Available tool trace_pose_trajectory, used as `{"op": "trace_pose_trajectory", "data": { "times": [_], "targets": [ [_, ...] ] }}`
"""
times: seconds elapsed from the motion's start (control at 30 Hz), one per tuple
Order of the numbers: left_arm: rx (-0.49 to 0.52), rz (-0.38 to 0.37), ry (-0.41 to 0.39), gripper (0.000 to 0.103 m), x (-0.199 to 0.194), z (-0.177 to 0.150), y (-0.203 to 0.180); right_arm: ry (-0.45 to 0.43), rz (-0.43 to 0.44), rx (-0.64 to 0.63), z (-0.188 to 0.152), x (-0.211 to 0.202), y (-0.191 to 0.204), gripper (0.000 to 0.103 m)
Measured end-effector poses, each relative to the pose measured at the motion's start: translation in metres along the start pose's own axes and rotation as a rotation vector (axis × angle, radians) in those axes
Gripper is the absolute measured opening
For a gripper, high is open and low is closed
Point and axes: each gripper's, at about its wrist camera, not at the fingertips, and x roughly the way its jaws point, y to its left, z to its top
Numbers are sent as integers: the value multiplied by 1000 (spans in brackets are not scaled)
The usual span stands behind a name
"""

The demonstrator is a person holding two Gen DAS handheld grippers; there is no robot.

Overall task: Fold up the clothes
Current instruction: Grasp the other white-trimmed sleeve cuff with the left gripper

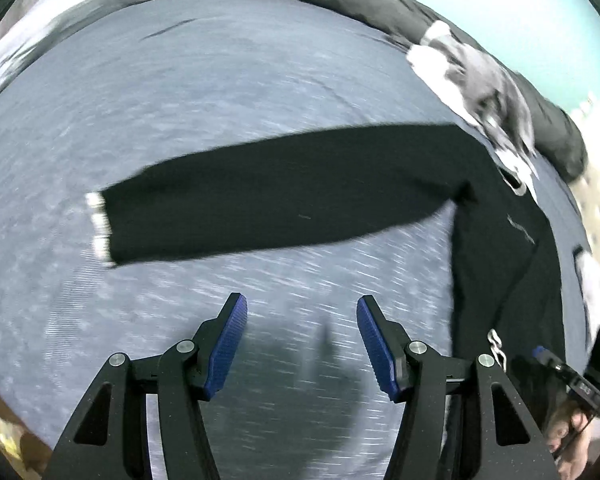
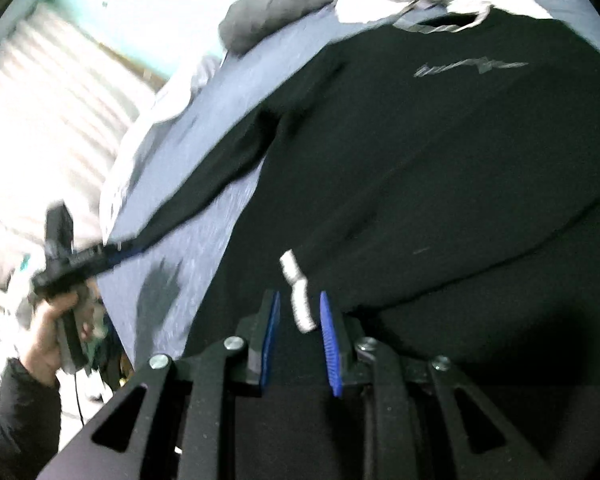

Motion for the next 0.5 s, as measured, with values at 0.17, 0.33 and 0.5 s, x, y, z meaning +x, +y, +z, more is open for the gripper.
{"op": "trace_pose_trajectory", "data": {
  "times": [0.17, 0.33, 0.5],
  "targets": [
    [-77, 57, -22, 68, -3, 11, 41, -68, -52, 27, 2, -30, -26, 21],
    [-128, 126, -47, 68, -1, 24, 75, -107, -66, 60, 4, -48, -48, 21],
    [-182, 208, -69, 69, 4, 32, 102, -125, -42, 89, 3, -49, -58, 21]
  ]
}}
